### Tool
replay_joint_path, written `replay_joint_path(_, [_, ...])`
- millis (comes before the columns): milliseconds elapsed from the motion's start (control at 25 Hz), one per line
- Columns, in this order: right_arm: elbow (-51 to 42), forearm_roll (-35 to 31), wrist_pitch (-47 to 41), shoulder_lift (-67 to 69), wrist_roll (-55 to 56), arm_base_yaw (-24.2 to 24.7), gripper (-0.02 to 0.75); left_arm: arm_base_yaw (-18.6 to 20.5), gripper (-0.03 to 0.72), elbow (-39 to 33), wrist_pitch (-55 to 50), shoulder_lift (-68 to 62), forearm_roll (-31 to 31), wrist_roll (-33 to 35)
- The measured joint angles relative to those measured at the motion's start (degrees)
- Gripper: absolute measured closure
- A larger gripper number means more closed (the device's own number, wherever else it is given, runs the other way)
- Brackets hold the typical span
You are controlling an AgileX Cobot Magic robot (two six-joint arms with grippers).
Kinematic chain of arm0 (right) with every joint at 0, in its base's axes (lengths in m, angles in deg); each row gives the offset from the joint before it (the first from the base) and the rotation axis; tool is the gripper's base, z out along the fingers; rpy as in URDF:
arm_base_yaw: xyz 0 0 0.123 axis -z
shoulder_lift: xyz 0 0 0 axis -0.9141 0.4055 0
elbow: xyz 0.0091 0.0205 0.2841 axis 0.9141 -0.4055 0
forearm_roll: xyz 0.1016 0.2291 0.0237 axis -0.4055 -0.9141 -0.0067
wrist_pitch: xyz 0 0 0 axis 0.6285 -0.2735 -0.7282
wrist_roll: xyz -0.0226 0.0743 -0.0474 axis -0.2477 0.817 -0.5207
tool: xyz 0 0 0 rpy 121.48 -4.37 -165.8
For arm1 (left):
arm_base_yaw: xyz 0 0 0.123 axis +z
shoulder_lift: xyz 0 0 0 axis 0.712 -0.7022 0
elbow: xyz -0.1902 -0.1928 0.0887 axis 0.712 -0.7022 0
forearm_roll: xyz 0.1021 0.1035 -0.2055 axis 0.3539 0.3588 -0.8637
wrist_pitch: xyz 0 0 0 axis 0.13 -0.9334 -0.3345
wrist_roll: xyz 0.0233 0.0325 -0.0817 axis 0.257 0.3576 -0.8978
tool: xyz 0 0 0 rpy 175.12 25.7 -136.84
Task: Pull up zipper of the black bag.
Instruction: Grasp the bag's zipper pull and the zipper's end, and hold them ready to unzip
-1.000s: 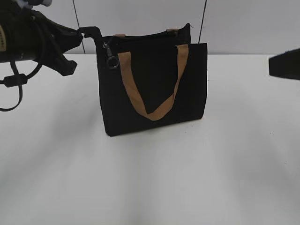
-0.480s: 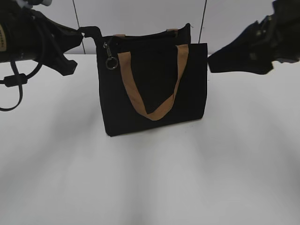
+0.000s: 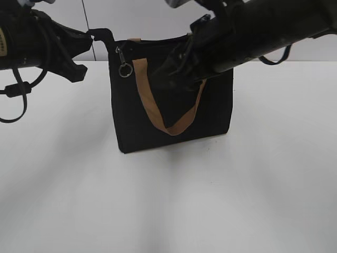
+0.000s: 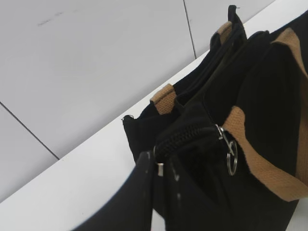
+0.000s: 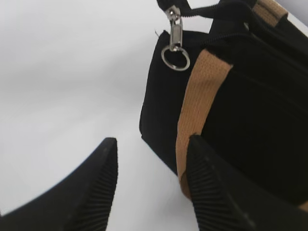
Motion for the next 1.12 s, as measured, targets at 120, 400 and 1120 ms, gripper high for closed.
replay_joint_path(120, [1.83, 0.01, 4.24, 3.38, -1.33, -1.93, 0.379, 0.00, 0.677, 0.00, 0.00, 0.00, -0.25, 0.00])
replay_joint_path(400, [4.86, 0.01, 12.49, 9.95, -5.06, -5.31, 0.379, 0.00, 0.677, 0.00, 0.00, 0.00, -3.57, 0.00])
replay_joint_path(1120, [8.43, 0.01, 22.87, 15.38, -5.38, -9.14, 0.379, 0.00, 0.677, 0.00, -0.03, 1.58, -7.23, -0.04])
